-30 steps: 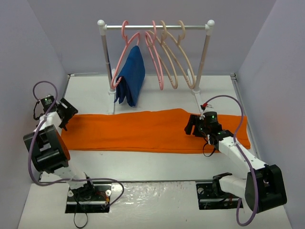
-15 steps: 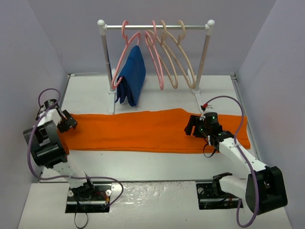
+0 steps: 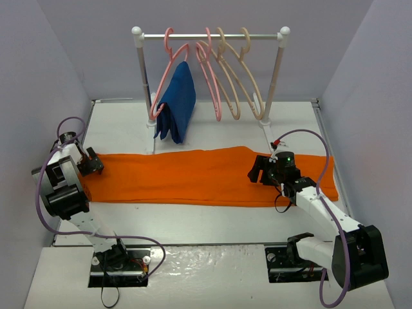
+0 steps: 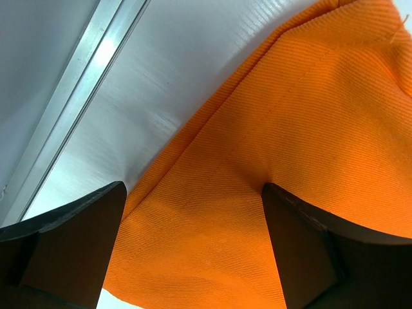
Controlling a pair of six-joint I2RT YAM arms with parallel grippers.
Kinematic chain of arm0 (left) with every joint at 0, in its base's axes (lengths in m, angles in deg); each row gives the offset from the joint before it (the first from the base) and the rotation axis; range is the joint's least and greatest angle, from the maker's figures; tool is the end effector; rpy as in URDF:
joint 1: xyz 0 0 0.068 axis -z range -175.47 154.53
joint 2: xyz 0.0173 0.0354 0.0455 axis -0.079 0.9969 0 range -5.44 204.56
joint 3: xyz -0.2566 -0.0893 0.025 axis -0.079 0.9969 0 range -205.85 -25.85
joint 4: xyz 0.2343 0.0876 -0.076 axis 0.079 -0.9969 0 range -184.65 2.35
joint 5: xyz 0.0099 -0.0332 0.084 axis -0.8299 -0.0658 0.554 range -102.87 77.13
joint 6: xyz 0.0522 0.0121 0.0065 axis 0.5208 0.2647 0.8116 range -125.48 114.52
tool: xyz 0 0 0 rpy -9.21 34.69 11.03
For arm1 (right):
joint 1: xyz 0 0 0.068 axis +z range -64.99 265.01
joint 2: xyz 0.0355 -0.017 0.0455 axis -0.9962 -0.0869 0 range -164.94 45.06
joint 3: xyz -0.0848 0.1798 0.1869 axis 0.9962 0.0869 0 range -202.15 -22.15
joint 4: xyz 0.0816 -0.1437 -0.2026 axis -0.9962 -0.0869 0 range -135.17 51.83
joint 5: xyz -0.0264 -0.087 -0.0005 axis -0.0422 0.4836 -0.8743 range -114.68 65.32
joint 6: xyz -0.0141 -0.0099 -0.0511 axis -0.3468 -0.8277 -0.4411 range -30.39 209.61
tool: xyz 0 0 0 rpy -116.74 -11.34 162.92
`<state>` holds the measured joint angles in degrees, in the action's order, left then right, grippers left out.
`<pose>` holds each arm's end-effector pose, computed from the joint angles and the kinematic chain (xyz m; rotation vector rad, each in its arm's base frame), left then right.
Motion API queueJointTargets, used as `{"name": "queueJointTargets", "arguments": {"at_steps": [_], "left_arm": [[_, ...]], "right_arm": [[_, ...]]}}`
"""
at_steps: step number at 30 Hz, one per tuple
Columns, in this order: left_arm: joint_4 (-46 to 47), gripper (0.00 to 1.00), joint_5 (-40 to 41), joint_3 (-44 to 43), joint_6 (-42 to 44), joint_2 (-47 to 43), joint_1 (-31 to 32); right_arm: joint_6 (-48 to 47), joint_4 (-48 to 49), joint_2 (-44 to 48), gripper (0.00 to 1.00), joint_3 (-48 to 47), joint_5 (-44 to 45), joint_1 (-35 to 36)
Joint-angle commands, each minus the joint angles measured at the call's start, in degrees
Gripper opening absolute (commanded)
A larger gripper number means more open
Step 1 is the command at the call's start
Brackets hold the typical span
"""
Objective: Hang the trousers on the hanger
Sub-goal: Fold the trousers at the center of the board.
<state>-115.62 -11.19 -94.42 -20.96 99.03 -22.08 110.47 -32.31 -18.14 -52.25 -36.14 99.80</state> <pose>0.3284 0.1658 0.1757 -0.9741 2.5061 0.0996 0.2263 0.0670 0.2159 -0.0170 2.0882 0.5884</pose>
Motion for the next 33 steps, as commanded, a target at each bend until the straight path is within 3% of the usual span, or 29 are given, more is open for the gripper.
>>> {"name": "queueJointTargets", "arguments": {"at_steps": [1, 13, 22, 26, 27, 31, 33], "left_arm": [[-1.9, 0.81, -5.3, 2.2, 0.8, -1.7, 0.2], [-3.3, 0.80, -18.4, 4.5, 0.0, 1.2, 0.2], [-4.7, 0.85, -18.3, 6.4, 1.5, -0.2, 0.5], [-5.4, 0.83, -16.6, 6.3, 1.8, 1.4, 1.5], [-5.5, 0.80, -16.2, 6.3, 1.6, 1.6, 1.7], [-5.5, 0.52, -15.8, 6.4, 0.4, 2.7, 2.5], [-5.6, 0.31, -15.6, 6.4, 0.3, 3.2, 3.0]], "right_arm": [[-0.8, 3.0, 0.8, 0.67, -0.1, -0.3, 0.6], [-0.7, 2.7, 3.3, 0.67, 0.6, 0.2, 0.6], [-0.7, 2.7, 3.5, 0.67, 0.7, 0.4, 0.5], [-0.7, 2.7, 3.6, 0.67, 0.7, 0.5, 0.6], [-0.7, 2.5, 3.6, 0.67, 0.7, 0.6, 0.6], [-0.7, 2.5, 3.6, 0.67, 0.7, 0.7, 0.6], [-0.7, 2.6, 3.5, 0.67, 0.7, 0.9, 0.6]]}}
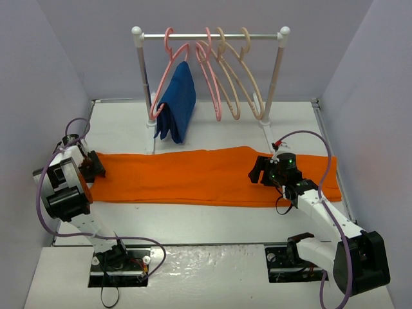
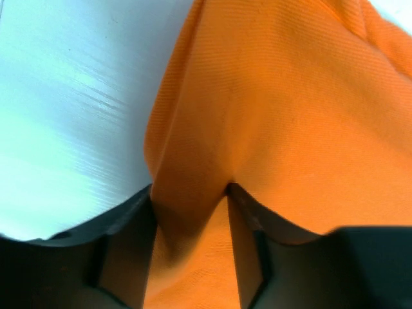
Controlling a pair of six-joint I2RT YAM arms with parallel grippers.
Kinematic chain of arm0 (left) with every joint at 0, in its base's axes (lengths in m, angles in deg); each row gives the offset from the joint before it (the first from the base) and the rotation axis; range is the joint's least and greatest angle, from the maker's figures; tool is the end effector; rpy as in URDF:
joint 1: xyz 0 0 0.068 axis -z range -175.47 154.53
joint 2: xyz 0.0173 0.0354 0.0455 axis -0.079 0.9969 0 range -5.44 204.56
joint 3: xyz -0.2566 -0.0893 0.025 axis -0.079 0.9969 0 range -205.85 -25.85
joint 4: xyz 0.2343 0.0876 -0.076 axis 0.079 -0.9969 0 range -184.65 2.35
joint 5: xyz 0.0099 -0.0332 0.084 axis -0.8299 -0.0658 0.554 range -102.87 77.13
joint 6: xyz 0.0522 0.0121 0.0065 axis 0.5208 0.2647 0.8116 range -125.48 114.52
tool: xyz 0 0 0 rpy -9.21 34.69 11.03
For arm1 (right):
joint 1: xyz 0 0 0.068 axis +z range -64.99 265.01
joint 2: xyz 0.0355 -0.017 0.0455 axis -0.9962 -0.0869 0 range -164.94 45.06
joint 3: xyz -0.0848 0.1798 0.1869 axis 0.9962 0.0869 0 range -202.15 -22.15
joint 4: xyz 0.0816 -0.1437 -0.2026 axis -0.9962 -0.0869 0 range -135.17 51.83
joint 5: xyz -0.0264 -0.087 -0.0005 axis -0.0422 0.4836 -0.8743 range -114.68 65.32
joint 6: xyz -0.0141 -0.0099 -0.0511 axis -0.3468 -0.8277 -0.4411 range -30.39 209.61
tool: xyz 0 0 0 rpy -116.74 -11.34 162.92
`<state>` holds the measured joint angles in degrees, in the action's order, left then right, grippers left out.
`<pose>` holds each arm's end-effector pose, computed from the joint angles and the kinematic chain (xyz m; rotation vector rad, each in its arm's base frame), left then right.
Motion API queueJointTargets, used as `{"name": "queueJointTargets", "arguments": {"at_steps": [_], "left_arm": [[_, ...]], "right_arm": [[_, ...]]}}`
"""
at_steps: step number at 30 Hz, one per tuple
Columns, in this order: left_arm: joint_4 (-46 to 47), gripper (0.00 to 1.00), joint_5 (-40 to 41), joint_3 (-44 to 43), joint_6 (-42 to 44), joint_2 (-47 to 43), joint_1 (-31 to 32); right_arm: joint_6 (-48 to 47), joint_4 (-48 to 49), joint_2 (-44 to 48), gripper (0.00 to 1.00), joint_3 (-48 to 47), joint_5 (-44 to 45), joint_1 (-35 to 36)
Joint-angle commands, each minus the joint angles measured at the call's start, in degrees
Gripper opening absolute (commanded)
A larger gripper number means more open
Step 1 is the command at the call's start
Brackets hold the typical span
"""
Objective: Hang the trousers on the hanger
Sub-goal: Fold the trousers at the center of the board.
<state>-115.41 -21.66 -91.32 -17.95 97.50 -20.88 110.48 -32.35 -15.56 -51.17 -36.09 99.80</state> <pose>0.3237 0.1478 0.1702 -0.8309 2.5610 -0.1391 0.2194 0.0651 0.2190 -0.0197 2.0624 0.5915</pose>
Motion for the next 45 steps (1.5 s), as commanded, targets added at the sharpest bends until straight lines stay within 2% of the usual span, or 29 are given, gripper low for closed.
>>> {"name": "queueJointTargets", "arguments": {"at_steps": [1, 2, 4, 10, 17, 22, 27, 29, 33, 36, 40, 43, 45], "left_arm": [[-6.0, 0.17, -5.2, 3.2, -2.8, 4.8, 2.1], [-6.2, 0.03, -5.3, 3.1, -2.9, 4.8, 2.4], [-6.2, 0.00, -6.4, 3.1, -3.4, 4.3, 2.9], [-8.8, 0.00, -8.7, 1.2, -5.3, -2.7, 3.6], [-12.3, 0.00, -13.6, -0.3, -12.8, -22.2, 3.3], [-15.7, 0.00, -13.7, -8.2, -14.8, -28.8, 2.0], [-16.6, 0.00, -12.8, -19.1, -15.6, -29.1, 0.3], [-15.7, 0.00, -12.6, -20.9, -17.1, -29.3, -1.1], [-15.5, 0.00, -11.8, -26.8, -19.7, -28.8, -7.1], [-16.2, 0.00, -10.4, -30.3, -19.3, -28.3, -7.2], [-21.9, 0.00, -6.0, -35.5, -15.4, -27.7, -6.7], [-25.1, 0.00, -5.1, -38.2, -12.9, -28.0, -4.3], [-27.6, 0.00, -6.2, -41.0, -10.9, -27.5, 0.0]], "right_arm": [[-0.7, 2.6, 0.9, 0.67, -0.4, 0.9, 0.5], [-0.7, 2.6, 0.9, 0.67, -0.4, 1.0, 0.5], [-0.7, 2.6, 0.8, 0.67, -0.4, 1.1, 0.5], [-0.6, 2.3, 0.8, 0.67, -0.4, 1.5, 0.5], [0.5, 0.2, 0.7, 0.67, -1.8, 1.5, 0.6], [0.6, -3.1, 2.4, 0.67, -3.8, 2.0, 0.9], [1.0, -5.2, 3.0, 0.67, -6.3, 2.4, 1.0], [1.1, -5.6, 2.8, 0.67, -7.0, 2.5, 1.2], [1.1, -7.9, 2.4, 0.67, -8.4, 3.1, 1.4], [1.3, -8.2, 2.1, 0.67, -9.1, 3.2, 1.7], [1.7, -8.5, 1.9, 0.67, -9.7, 3.3, 2.3], [1.8, -8.5, 1.4, 0.68, -9.7, 3.4, 2.7], [1.6, -8.6, 1.3, 0.68, -9.8, 3.4, 2.9]]}}
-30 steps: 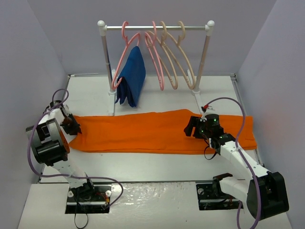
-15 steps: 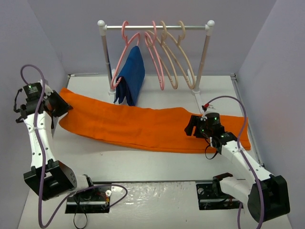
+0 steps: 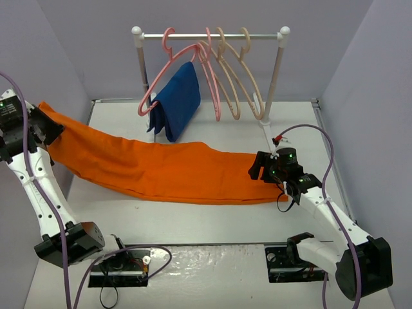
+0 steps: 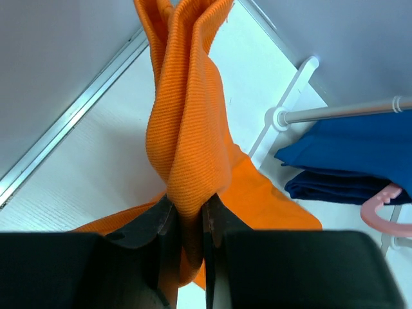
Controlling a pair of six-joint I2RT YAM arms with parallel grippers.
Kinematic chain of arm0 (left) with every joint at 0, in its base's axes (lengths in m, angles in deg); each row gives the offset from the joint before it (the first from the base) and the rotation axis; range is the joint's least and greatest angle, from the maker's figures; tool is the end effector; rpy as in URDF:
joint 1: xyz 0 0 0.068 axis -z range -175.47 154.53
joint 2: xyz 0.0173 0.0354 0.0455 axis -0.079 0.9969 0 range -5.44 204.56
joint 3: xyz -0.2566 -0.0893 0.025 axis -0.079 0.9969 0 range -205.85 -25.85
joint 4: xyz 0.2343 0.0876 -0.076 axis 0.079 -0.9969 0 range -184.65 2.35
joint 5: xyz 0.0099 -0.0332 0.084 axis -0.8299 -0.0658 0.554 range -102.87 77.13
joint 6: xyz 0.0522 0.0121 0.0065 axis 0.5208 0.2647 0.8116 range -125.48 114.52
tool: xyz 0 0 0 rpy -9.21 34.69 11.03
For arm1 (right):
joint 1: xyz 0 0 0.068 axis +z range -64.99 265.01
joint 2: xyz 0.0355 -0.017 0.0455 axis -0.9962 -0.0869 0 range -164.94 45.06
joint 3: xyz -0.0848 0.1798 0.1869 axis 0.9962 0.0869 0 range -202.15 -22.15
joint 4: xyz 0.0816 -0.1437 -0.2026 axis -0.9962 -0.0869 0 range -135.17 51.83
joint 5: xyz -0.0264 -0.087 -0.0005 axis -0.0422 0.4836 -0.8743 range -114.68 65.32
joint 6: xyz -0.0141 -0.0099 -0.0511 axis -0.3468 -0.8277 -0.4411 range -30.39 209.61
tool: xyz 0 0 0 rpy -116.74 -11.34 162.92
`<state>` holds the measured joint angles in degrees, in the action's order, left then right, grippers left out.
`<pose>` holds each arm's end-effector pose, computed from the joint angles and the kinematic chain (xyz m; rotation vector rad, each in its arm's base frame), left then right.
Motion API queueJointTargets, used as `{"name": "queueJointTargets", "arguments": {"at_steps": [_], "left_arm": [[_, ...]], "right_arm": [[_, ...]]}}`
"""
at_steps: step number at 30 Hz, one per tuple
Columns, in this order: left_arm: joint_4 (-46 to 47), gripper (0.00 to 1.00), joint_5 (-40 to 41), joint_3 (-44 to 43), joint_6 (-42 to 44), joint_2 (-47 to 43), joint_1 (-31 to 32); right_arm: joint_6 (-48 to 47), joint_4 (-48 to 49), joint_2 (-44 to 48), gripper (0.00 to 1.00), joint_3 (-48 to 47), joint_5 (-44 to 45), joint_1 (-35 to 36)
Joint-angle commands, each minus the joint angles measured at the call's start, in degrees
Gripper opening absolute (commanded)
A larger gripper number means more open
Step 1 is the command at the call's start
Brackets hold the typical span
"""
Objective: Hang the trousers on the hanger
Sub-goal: Fold the trousers at the center of the board.
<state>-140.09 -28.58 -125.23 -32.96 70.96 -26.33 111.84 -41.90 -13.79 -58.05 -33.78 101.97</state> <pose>0.2232 0.1223 0.4677 -0.8620 1.8857 -0.2495 0.2184 0.0724 0.2502 -0.0063 2.0816 0.5860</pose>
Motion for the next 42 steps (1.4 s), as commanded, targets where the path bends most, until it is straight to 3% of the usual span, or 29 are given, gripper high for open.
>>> {"name": "queueJointTargets", "arguments": {"at_steps": [1, 5, 8, 16, 21, 28, 37, 42], "left_arm": [[-3.9, 0.00, -0.7, -7.4, 4.3, -1.1, 7.0], [-2.1, 0.00, -4.1, -2.4, 2.2, -5.4, 16.3], [1.0, 0.00, -9.2, 4.3, -1.4, -8.5, 19.7], [10.5, 0.00, -12.4, 12.4, -11.9, -14.7, 33.6], [17.0, 0.00, -11.9, 10.0, -17.2, -12.0, 43.9], [28.5, 0.00, -8.2, 7.6, -24.6, -5.6, 58.9], [35.0, 0.00, -0.2, 2.7, -25.1, 3.9, 72.2], [37.6, 0.00, 0.8, -2.1, -24.3, 11.5, 77.4]], "right_arm": [[0.2, 0.8, -0.4, 0.68, -3.0, 1.2, 0.8], [0.2, -0.4, 0.3, 0.68, -4.4, 1.5, 0.8], [-0.2, -2.7, 1.2, 0.68, -6.5, 2.1, 0.7], [-0.6, -6.9, 3.1, 0.68, -11.2, 3.4, 0.8], [-0.5, -9.3, 4.1, 0.68, -13.5, 4.2, 0.7], [-0.3, -14.3, 5.3, 0.69, -17.8, 12.1, 0.6], [0.3, -20.1, 6.3, 0.71, -22.6, 21.0, 0.4], [0.7, -23.4, 8.7, 0.79, -25.3, 28.0, 0.3]]}}
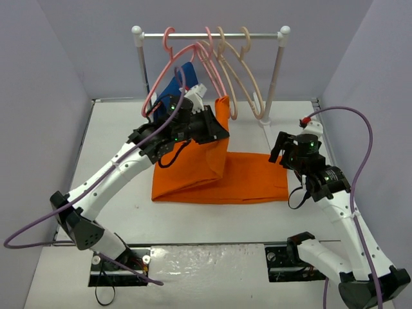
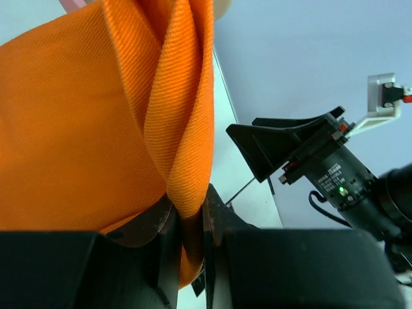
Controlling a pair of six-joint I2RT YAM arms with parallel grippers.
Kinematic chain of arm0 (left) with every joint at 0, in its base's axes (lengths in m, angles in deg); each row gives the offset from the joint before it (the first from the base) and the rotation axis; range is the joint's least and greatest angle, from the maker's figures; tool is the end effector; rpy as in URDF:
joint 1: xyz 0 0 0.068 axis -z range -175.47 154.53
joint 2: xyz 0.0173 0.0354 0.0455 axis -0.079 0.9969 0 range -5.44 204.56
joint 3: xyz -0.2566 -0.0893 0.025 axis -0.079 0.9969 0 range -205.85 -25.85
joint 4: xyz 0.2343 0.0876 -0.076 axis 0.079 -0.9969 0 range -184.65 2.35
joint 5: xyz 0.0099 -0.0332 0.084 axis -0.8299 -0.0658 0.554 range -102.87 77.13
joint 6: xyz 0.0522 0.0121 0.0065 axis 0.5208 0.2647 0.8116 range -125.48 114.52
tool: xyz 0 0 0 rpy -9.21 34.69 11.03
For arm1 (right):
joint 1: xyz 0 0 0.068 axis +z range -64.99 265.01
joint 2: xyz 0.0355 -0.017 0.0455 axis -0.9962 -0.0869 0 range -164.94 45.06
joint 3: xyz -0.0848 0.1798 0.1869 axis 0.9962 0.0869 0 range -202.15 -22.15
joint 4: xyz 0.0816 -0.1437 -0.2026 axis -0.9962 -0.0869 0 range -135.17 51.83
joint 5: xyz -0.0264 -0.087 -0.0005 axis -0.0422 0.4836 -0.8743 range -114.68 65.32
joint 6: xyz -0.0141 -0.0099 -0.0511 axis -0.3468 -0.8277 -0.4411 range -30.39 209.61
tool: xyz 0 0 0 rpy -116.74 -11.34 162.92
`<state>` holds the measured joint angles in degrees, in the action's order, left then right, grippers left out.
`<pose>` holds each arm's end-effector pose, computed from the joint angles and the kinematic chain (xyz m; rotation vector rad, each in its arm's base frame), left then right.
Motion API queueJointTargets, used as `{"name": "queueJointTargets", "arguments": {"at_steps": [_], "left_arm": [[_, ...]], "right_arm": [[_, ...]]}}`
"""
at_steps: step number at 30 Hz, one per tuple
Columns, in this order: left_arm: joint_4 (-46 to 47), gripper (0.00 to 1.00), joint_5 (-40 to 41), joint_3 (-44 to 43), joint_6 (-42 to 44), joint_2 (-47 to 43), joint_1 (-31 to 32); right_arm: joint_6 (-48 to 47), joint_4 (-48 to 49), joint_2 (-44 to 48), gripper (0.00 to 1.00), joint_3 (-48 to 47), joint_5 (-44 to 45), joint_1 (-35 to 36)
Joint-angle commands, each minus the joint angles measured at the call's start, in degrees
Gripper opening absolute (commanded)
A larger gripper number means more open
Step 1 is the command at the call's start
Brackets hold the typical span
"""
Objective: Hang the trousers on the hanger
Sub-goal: Fold the trousers at the center of the board.
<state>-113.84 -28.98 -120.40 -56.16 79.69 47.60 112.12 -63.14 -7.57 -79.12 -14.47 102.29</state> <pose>0.2366 -0.2346 0.4446 0.0805 2.0971 -1.3340 0.1944 0.0538 0.3634 0.2075 1.9249 0.2929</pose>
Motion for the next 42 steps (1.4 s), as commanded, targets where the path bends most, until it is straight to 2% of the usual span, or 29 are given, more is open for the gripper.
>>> {"name": "queueJointTargets", "arguments": {"at_steps": [1, 7, 12, 23, 30, 37, 39, 42], "left_arm": [[12.0, 0.00, 1.3, -8.1, -0.9, 4.0, 4.0], [13.3, 0.00, 0.6, -13.8, -0.2, 11.5, 7.2], [14.1, 0.00, 0.1, -18.6, -0.5, 16.3, 9.2], [13.5, 0.00, 1.2, -30.7, -0.9, 28.0, 12.2], [9.6, 0.00, 5.1, -32.2, 1.1, 33.9, 12.2], [7.8, 0.00, 4.4, -35.1, 1.8, 41.3, 13.3], [8.3, 0.06, 3.4, -36.2, 1.7, 42.9, 13.9], [8.9, 0.27, 2.4, -38.0, 2.0, 45.2, 14.8]], "right_arm": [[0.1, -2.4, 2.9, 0.82, -5.2, 9.4, -0.1], [-0.7, -4.3, 6.8, 0.94, -10.6, 11.3, -0.2], [-0.8, -6.1, 9.0, 1.00, -14.2, 11.5, -0.1], [-1.2, -7.6, 11.9, 1.00, -16.7, 11.6, -0.1], [-1.5, -7.6, 12.3, 1.00, -15.2, 9.8, -0.1], [-1.7, -7.5, 12.6, 1.00, -12.9, 9.4, -0.1], [-1.8, -7.6, 12.8, 1.00, -12.6, 9.5, -0.1], [-2.1, -7.6, 13.0, 1.00, -12.5, 9.5, -0.1]]}}
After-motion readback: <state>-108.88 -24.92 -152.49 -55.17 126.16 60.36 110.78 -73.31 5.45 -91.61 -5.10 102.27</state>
